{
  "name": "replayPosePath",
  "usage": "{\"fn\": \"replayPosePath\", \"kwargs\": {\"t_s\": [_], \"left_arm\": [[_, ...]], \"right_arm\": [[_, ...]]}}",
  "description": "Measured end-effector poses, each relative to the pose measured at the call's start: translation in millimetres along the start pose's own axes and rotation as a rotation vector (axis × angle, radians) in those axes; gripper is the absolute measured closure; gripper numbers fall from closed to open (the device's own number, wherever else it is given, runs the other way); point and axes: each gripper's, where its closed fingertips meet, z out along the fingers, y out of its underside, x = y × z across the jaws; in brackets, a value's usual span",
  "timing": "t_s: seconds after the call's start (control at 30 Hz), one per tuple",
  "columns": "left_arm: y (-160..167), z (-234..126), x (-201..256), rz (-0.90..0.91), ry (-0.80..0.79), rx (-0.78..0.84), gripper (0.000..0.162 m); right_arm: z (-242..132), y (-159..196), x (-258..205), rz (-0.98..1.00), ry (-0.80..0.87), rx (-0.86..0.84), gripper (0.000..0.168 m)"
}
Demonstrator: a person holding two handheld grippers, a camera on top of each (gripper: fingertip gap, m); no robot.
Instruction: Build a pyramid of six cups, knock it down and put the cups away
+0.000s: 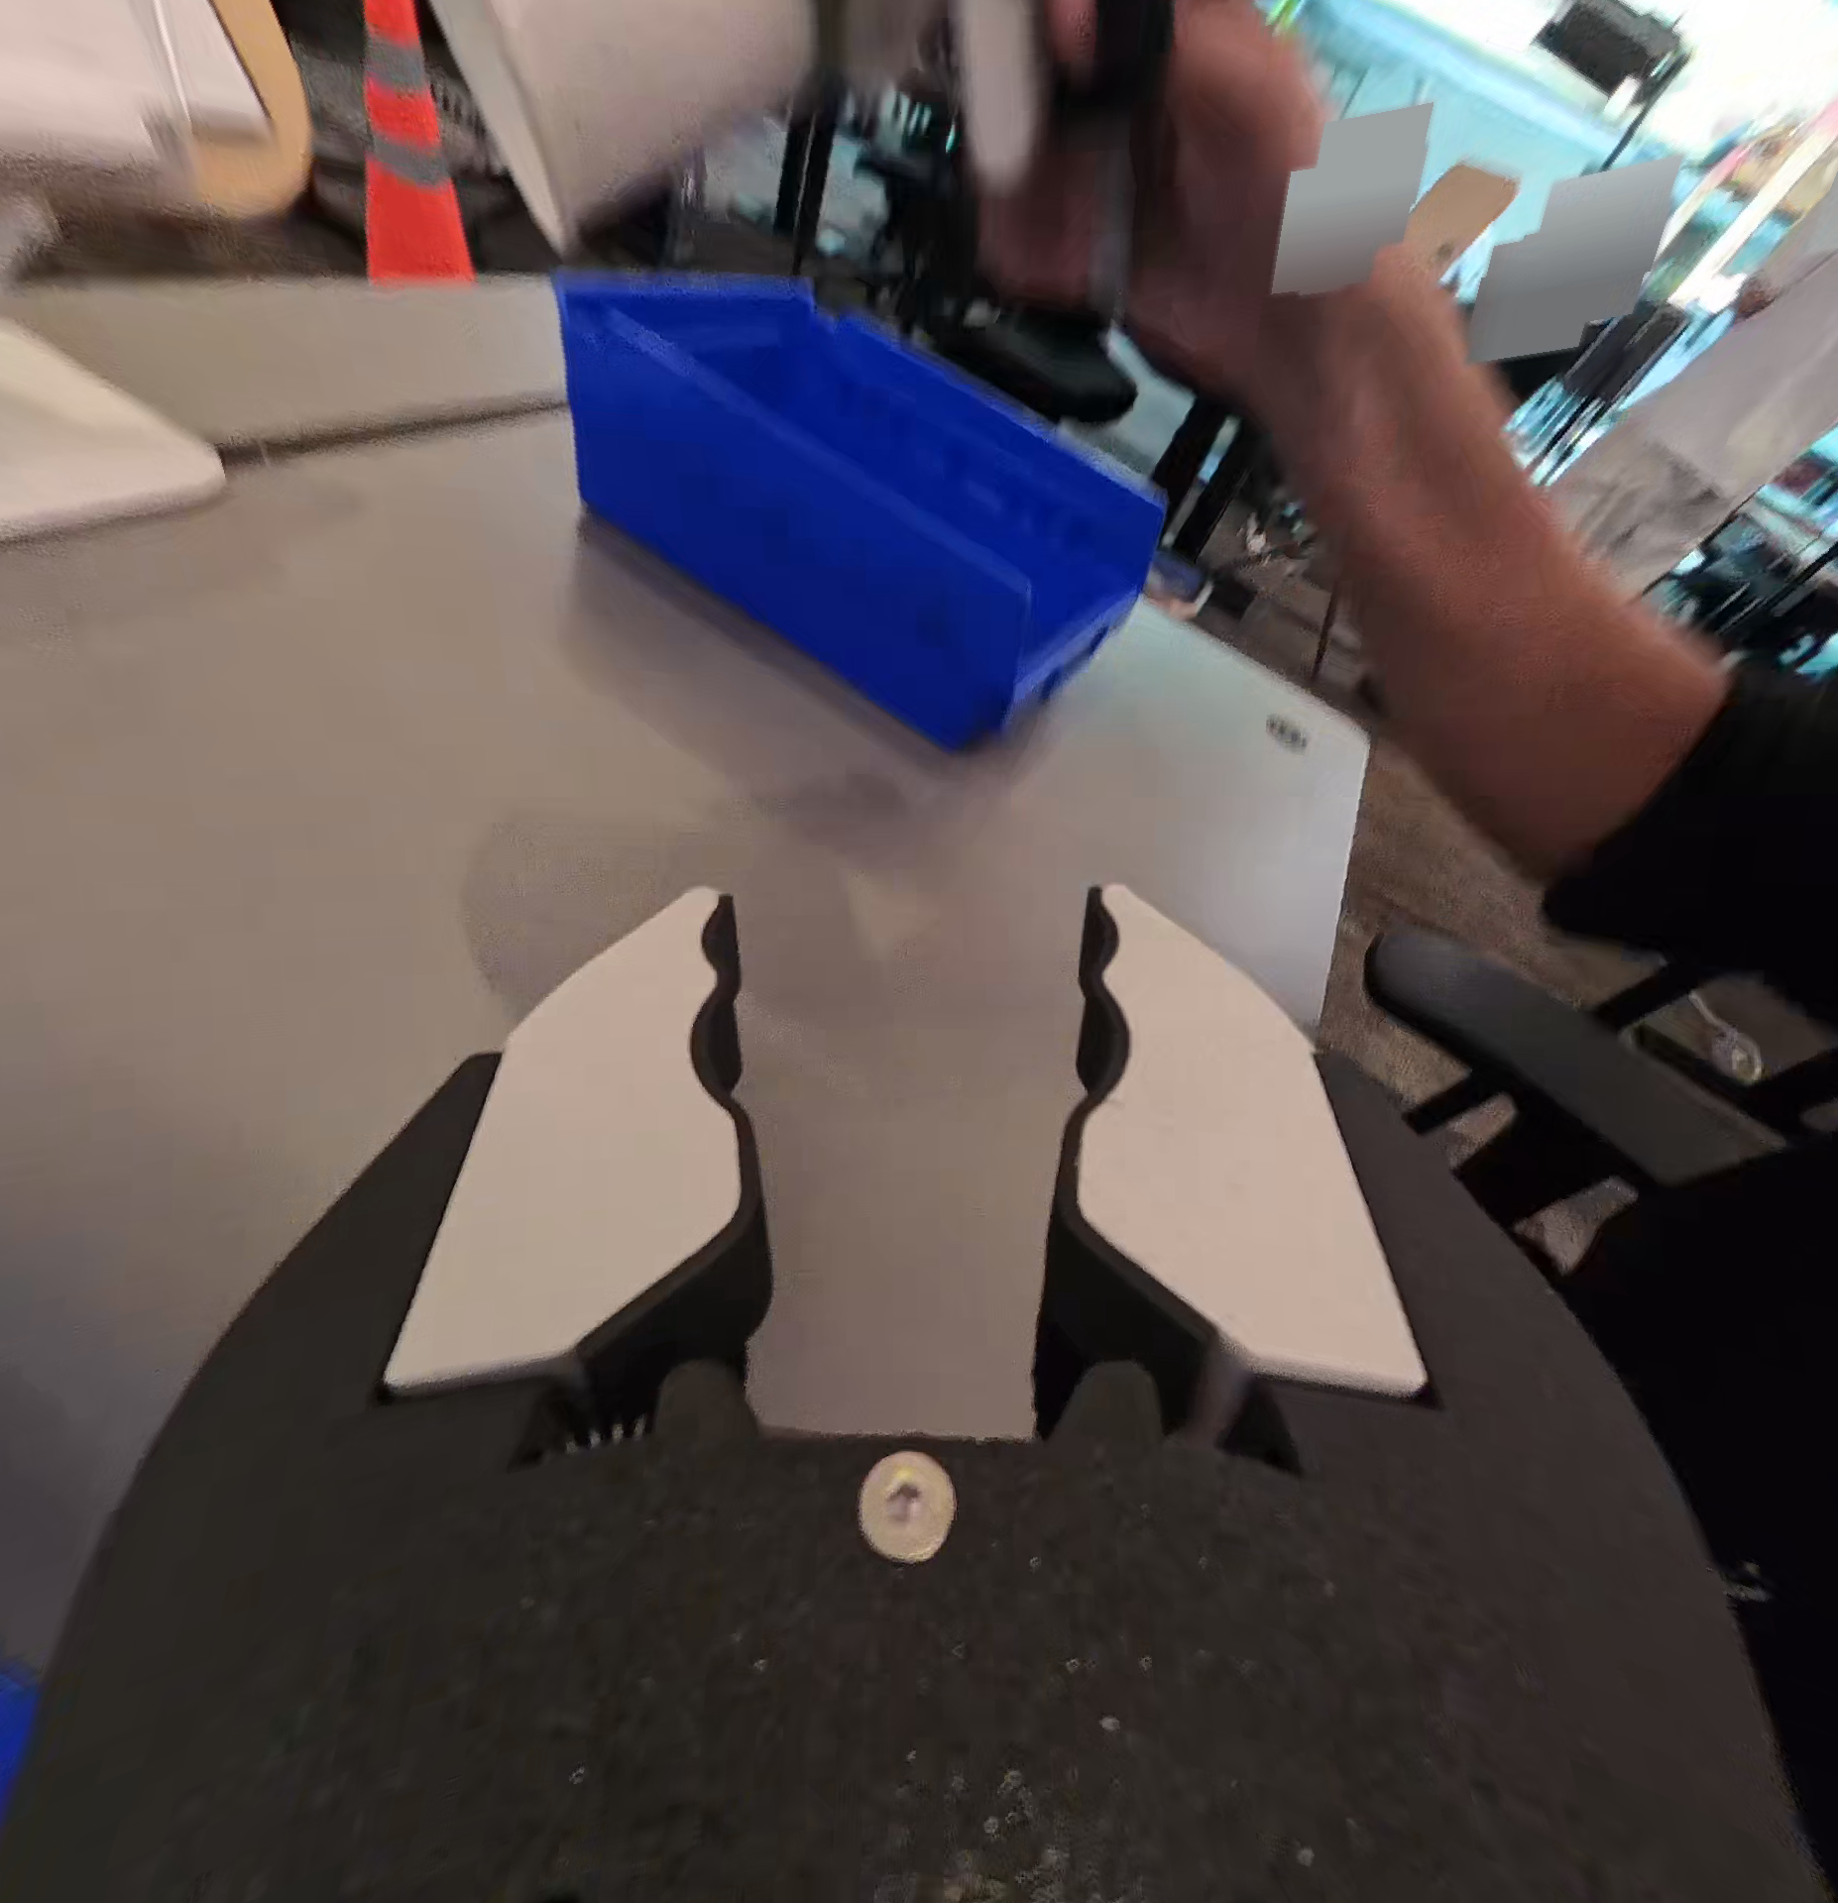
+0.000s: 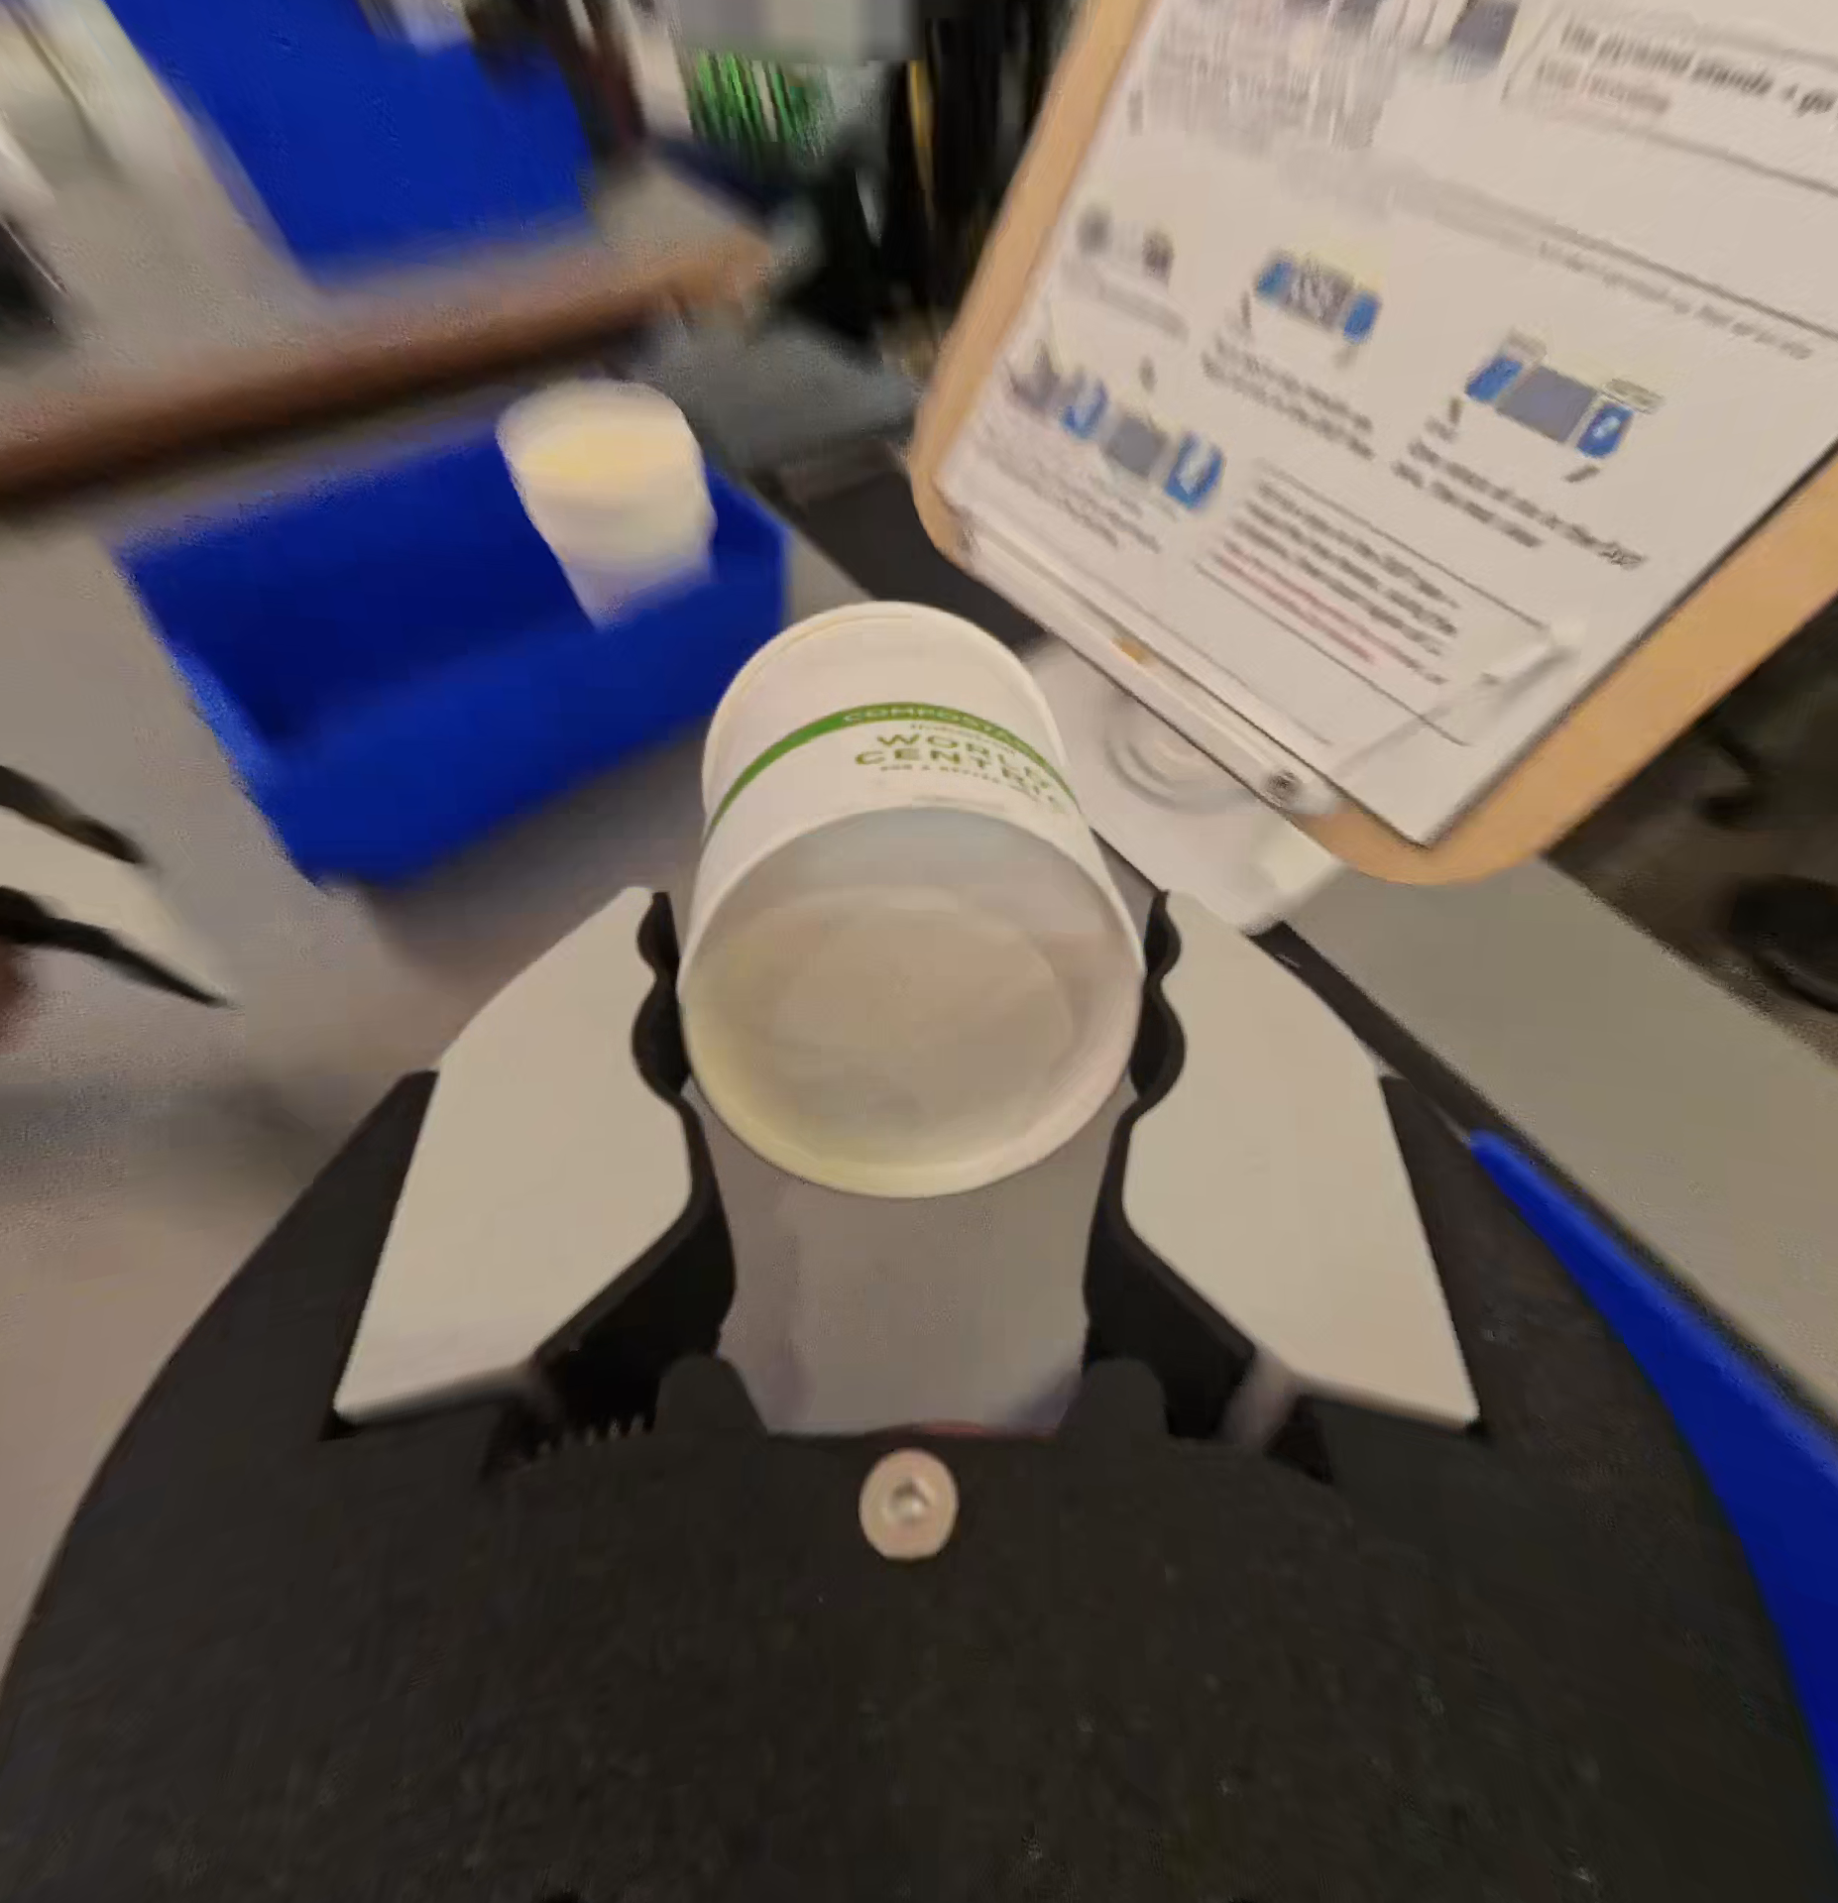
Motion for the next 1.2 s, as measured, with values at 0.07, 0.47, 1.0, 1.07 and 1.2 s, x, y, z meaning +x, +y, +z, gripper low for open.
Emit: {"fn": "replayPosePath", "kwargs": {"t_s": [0.07,0.47,1.0,1.07,1.2], "left_arm": [[31.9,3.1,10.9,0.008,-0.025,-0.040,0.099],[65.2,6.6,30.0,-0.052,0.006,-0.090,0.099],[72.6,6.6,33.7,-0.012,0.033,-0.155,0.096],[61.4,-5.9,26.4,0.044,0.019,-0.173,0.099],[24.2,-43.9,-5.3,0.216,-0.050,-0.250,0.108]], "right_arm": [[14.1,8.7,17.7,-0.143,0.044,-0.225,0.083],[84.0,135.5,36.0,-0.335,-0.122,-1.004,0.083],[50.3,68.4,10.8,-0.367,-0.025,-0.596,0.071],[27.4,44.5,-30.0,-0.332,-0.036,-0.341,0.074],[-8.3,54.2,-152.0,-0.055,-0.329,0.138,0.083]]}}
